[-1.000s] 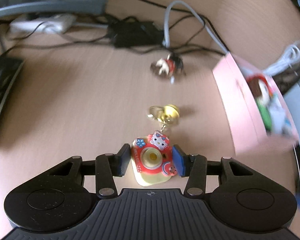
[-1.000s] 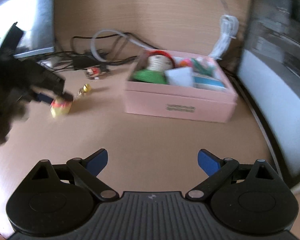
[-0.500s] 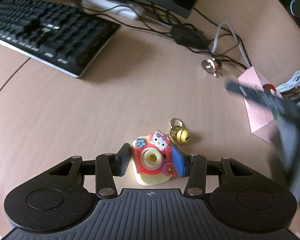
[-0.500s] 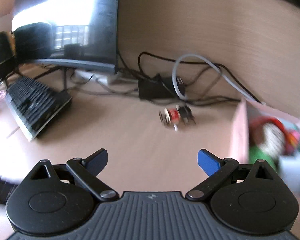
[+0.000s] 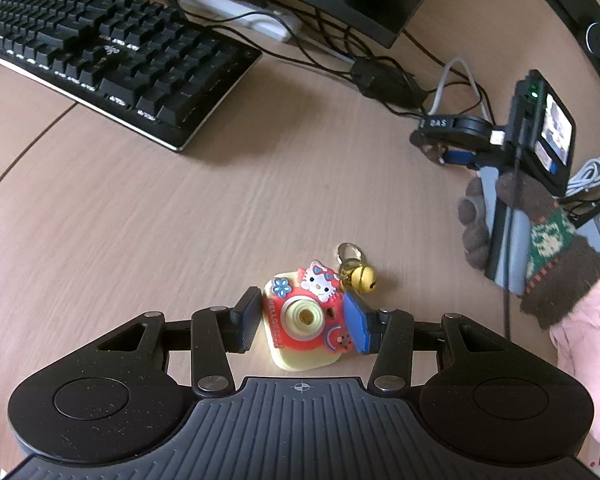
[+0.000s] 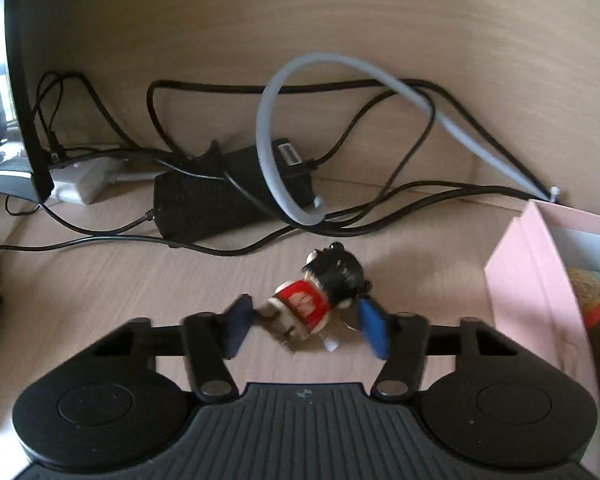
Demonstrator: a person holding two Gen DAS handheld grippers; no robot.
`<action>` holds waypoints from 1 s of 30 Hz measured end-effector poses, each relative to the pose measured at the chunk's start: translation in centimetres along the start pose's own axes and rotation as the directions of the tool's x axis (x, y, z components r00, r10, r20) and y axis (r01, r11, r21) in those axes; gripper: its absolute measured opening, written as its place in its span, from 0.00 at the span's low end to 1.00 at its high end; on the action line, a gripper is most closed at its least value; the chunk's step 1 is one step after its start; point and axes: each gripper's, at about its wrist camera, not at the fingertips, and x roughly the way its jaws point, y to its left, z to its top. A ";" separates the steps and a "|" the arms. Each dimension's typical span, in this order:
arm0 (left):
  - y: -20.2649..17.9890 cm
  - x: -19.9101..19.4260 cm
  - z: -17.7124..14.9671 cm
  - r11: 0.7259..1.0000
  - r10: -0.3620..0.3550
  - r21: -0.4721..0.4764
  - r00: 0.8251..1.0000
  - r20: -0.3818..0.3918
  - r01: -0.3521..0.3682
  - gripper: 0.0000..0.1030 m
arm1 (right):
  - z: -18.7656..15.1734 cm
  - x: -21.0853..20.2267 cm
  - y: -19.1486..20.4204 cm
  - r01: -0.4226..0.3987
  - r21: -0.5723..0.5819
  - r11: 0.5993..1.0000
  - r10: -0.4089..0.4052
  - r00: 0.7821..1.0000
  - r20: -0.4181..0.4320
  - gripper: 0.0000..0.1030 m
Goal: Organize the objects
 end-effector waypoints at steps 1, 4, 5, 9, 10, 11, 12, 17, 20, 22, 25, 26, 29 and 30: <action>-0.1 0.1 0.2 1.000 0.003 0.004 1.000 -0.001 -0.003 0.48 | -0.3 -0.4 -0.2 -0.006 0.006 1.000 0.006 1.000 -0.003 0.51; -0.5 0.4 0.4 1.000 0.011 0.019 1.000 -0.005 -0.011 0.48 | -1.5 -1.8 -0.9 -0.019 0.015 1.000 0.019 1.000 -0.018 0.51; -0.7 0.6 0.5 1.000 0.012 0.023 1.000 -0.006 -0.012 0.48 | -2.0 -2.4 -1.1 -0.037 0.016 0.999 0.037 0.999 -0.025 0.51; -1.6 1.2 0.6 0.999 0.015 0.037 1.000 -0.007 -0.015 0.48 | -5.0 -7.2 -1.7 -0.135 -0.019 0.991 0.134 0.990 -0.033 0.51; -1.9 1.4 0.6 0.999 0.016 0.041 1.000 -0.008 -0.016 0.48 | -5.9 -8.4 -1.8 -0.156 -0.038 0.987 0.155 0.987 -0.033 0.51; -2.2 1.6 0.6 0.999 0.016 0.046 1.000 -0.009 -0.016 0.48 | -6.8 -9.7 -2.0 -0.178 -0.056 0.982 0.176 0.984 -0.033 0.51; -2.7 1.8 0.6 0.999 0.015 0.053 1.000 -0.011 -0.015 0.48 | -7.8 -11.1 -2.3 -0.197 -0.072 0.978 0.195 0.980 -0.033 0.51; -5.2 2.9 0.3 0.996 0.004 0.094 0.999 -0.033 -0.001 0.48 | -11.9 -15.0 -4.6 -0.196 -0.128 0.972 0.187 0.979 -0.076 0.51; -7.1 3.7 -0.1 0.991 -0.028 0.126 0.998 -0.056 0.035 0.48 | -13.6 -16.3 -6.4 -0.132 -0.176 0.976 0.124 0.991 -0.054 0.51; -8.5 4.1 -0.8 0.987 -0.037 0.151 0.997 -0.069 0.048 0.49 | -14.5 -17.0 -8.0 -0.114 -0.165 0.980 0.105 0.992 -0.063 0.55; -10.2 4.3 -1.9 0.981 -0.033 0.191 0.997 -0.073 0.047 0.49 | -15.3 -18.3 -9.9 -0.070 -0.126 0.990 0.067 0.997 -0.034 0.75; -10.4 4.4 -2.1 0.979 -0.031 0.198 0.997 -0.071 0.044 0.49 | -15.6 -18.8 -10.3 -0.055 -0.123 0.991 0.054 0.998 -0.014 0.79; -11.4 4.6 -2.4 0.976 -0.015 0.216 0.997 -0.069 0.029 0.49 | -16.9 -19.9 -10.9 -0.027 -0.118 0.993 0.028 1.000 0.008 0.80; -11.5 4.8 -2.4 0.976 -0.015 0.218 0.997 -0.070 0.030 0.49 | -17.3 -20.1 -11.0 -0.021 -0.115 0.993 0.022 1.000 0.007 0.81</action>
